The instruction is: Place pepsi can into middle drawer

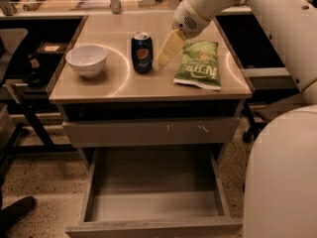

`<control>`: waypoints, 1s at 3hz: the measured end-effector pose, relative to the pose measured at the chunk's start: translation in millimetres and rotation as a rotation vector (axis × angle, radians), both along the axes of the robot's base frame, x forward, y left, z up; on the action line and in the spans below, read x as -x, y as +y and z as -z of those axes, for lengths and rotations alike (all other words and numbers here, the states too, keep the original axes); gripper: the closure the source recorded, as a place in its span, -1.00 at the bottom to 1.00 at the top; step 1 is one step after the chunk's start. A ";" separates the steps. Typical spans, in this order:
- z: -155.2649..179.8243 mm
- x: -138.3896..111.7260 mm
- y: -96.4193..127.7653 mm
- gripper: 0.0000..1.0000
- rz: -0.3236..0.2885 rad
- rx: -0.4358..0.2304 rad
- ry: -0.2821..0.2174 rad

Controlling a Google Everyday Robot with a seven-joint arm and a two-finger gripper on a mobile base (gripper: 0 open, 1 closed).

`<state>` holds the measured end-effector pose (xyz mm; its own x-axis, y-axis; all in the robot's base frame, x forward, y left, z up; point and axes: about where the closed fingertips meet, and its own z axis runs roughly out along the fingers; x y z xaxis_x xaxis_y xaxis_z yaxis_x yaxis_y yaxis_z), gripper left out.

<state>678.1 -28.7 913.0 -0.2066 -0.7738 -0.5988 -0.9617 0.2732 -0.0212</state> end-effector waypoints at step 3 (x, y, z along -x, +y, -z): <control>18.0 -37.7 27.0 -1.00 0.038 -0.164 -0.015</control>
Offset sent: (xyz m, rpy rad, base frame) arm 0.0462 0.0182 -0.0150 0.1912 -0.0346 -0.0696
